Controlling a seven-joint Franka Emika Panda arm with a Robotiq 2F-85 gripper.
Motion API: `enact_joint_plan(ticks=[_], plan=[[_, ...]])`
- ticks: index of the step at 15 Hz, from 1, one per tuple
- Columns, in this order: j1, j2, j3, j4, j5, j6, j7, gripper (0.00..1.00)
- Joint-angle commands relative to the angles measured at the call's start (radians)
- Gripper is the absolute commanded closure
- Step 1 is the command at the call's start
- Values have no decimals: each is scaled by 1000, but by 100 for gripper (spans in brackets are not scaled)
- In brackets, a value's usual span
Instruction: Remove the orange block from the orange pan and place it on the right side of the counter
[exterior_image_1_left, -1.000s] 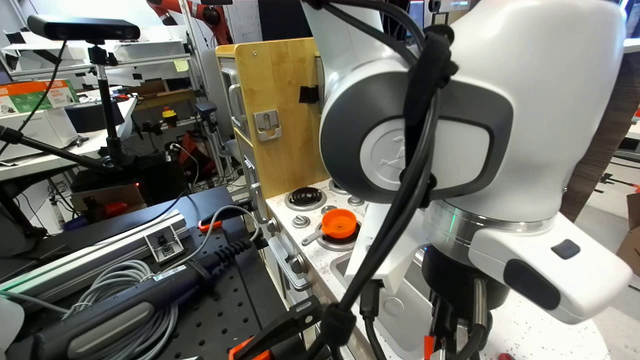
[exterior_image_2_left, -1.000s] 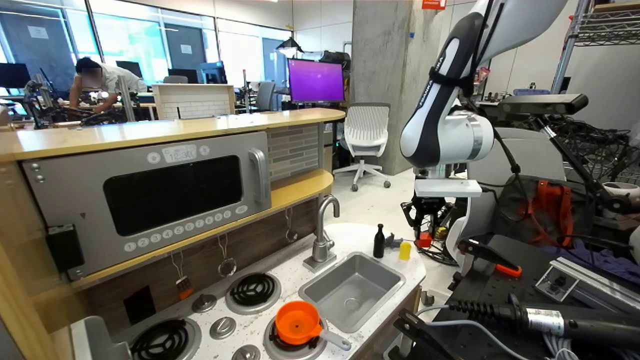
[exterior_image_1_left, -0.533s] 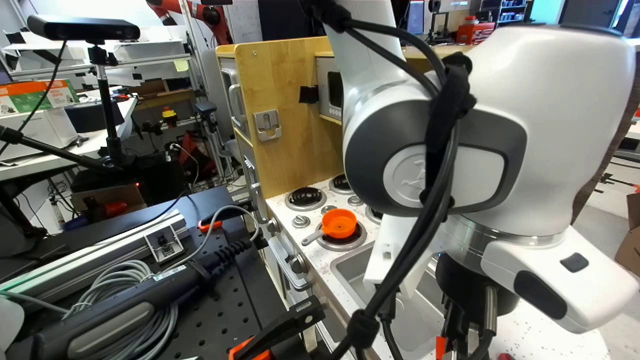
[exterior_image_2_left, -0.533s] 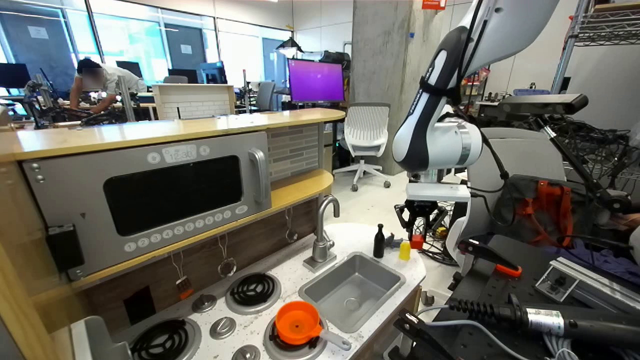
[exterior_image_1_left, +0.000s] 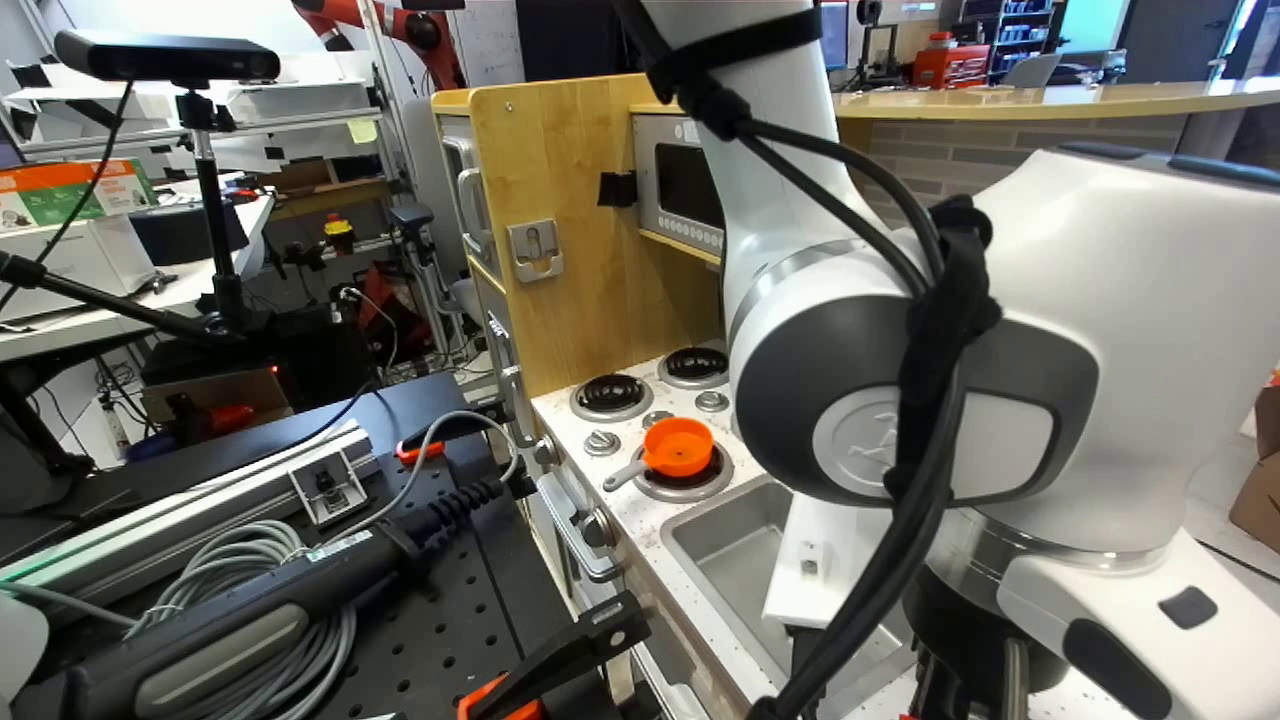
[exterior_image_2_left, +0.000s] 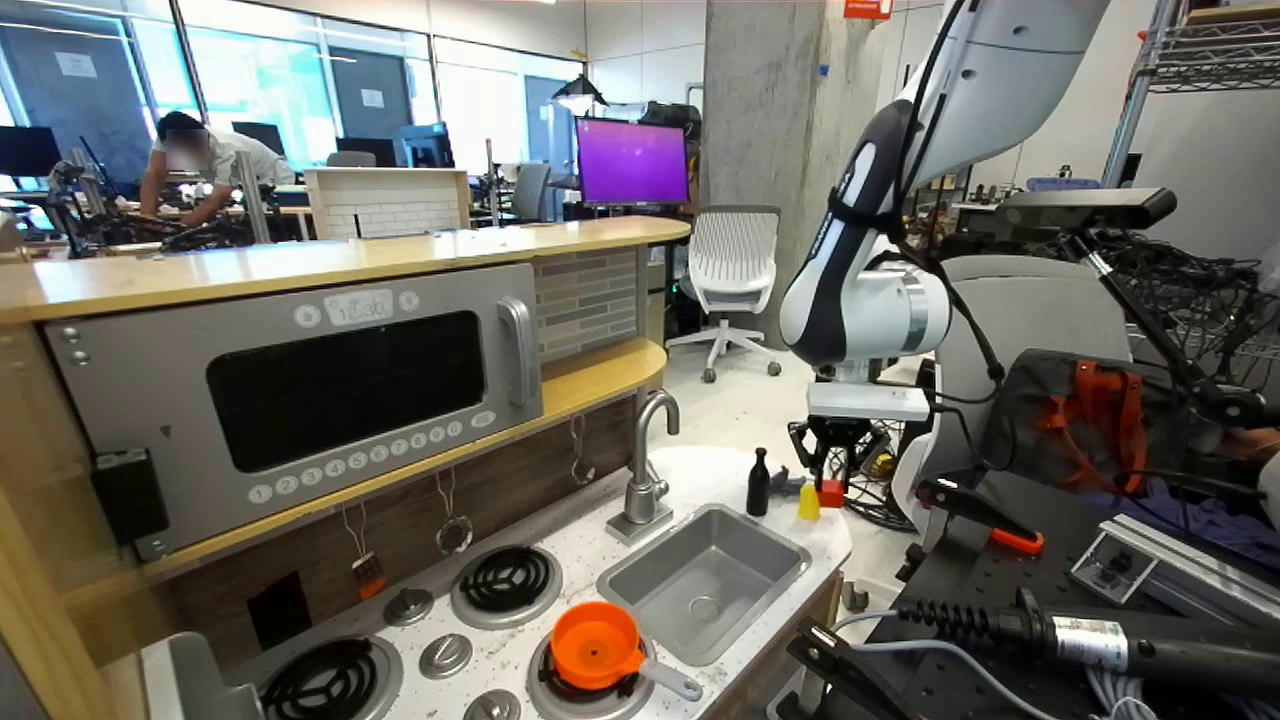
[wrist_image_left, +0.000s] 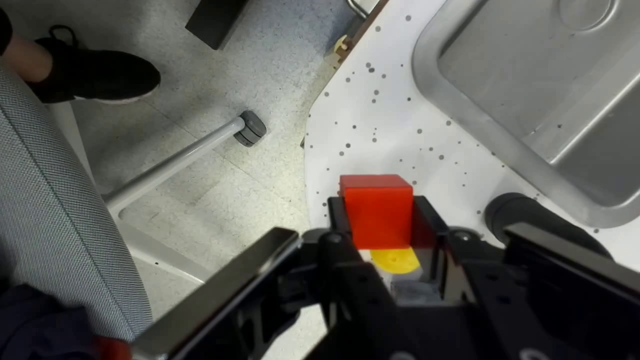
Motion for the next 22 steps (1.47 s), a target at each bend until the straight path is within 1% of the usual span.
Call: enact_joint_plan(ticks=[1,2,9,12,22], plan=[[-13,32,9,34,33,31,12,91],[-11,32,9,33,36,33,20,91],[-42,34,75,17,108,27,11,91],[-37,50,74,12,128,46,18,91],[-34,94,58,34,148,24,66,91]])
